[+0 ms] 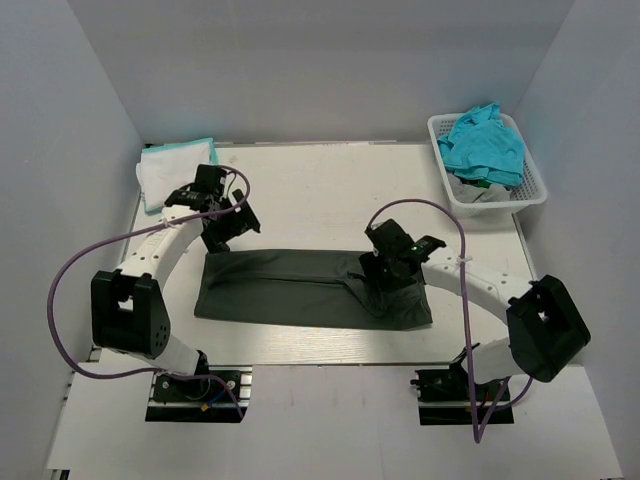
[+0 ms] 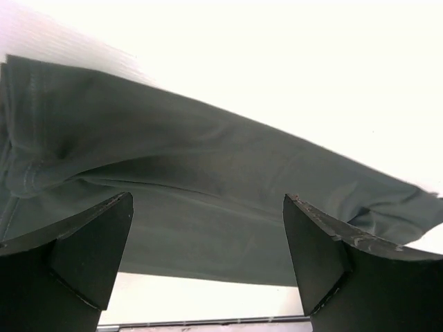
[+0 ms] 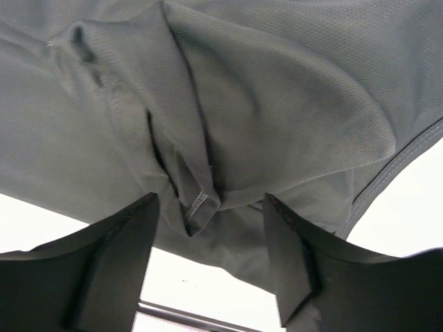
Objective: Fold and stack the t-shirts
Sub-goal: Fold the other side of the tshirt into a rectangle
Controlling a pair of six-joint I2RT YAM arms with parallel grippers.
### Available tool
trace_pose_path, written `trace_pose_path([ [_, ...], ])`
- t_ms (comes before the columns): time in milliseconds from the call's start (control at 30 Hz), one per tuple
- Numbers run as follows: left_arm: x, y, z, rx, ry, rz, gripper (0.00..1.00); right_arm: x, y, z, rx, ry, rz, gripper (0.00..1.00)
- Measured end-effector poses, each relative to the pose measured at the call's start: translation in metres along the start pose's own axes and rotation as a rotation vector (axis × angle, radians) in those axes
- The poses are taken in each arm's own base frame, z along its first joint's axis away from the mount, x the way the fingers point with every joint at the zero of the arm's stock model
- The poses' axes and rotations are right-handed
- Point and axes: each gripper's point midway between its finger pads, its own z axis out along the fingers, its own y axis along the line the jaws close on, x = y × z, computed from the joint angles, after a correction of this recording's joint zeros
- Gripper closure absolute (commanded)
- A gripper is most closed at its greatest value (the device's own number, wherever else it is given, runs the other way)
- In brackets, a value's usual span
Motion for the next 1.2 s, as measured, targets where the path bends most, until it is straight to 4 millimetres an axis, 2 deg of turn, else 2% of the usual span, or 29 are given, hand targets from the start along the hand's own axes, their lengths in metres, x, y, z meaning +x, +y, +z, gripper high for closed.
trace_pose_path([
  [33, 0.003, 0.001, 0.002, 0.002, 0.006, 0.003, 0.0, 0.001, 0.0, 0.001, 0.007, 0.004, -0.004, 0.37],
  [100, 0.011, 0.006, 0.01, -0.005, 0.032, 0.006, 0.0, 0.003, -0.002, 0.006, 0.029, 0.015, -0.005, 0.49],
  [167, 0.021, 0.013, 0.021, -0.026, 0.064, 0.005, 0.0, 0.008, -0.005, 0.011, 0.061, 0.032, 0.012, 0.56],
  [333, 0.045, 0.036, 0.044, -0.099, 0.143, 0.0, 0.0, 0.016, -0.015, 0.016, 0.126, 0.05, 0.063, 0.57],
  [433, 0.054, 0.045, 0.051, -0.126, 0.165, 0.0, 0.0, 0.015, -0.017, 0.016, 0.143, 0.044, 0.08, 0.71],
  [500, 0.057, 0.049, 0.054, -0.136, 0.167, 0.0, 0.0, 0.015, -0.017, 0.017, 0.147, 0.043, 0.09, 0.9],
  [567, 0.059, 0.052, 0.055, -0.148, 0.169, 0.001, 0.0, 0.017, -0.018, 0.017, 0.148, 0.047, 0.096, 0.91],
  [600, 0.059, 0.054, 0.055, -0.153, 0.166, 0.0, 0.0, 0.02, -0.018, 0.018, 0.15, 0.054, 0.102, 0.97],
  [767, 0.056, 0.059, 0.057, -0.177, 0.145, 0.0, 0.0, 0.04, -0.023, 0.016, 0.166, 0.104, 0.109, 1.0],
  [900, 0.056, 0.065, 0.057, -0.194, 0.143, -0.004, 0.0, 0.058, -0.028, 0.006, 0.171, 0.122, 0.122, 1.0],
  [1000, 0.056, 0.067, 0.058, -0.201, 0.142, -0.005, 0.0, 0.059, -0.024, -0.001, 0.135, 0.103, 0.121, 0.89],
  [1100, 0.057, 0.067, 0.058, -0.204, 0.145, -0.004, 0.0, 0.051, -0.016, -0.003, 0.086, 0.073, 0.105, 0.73],
  [1200, 0.058, 0.068, 0.06, -0.209, 0.15, -0.004, 0.0, 0.042, -0.01, -0.002, 0.061, 0.055, 0.072, 0.66],
])
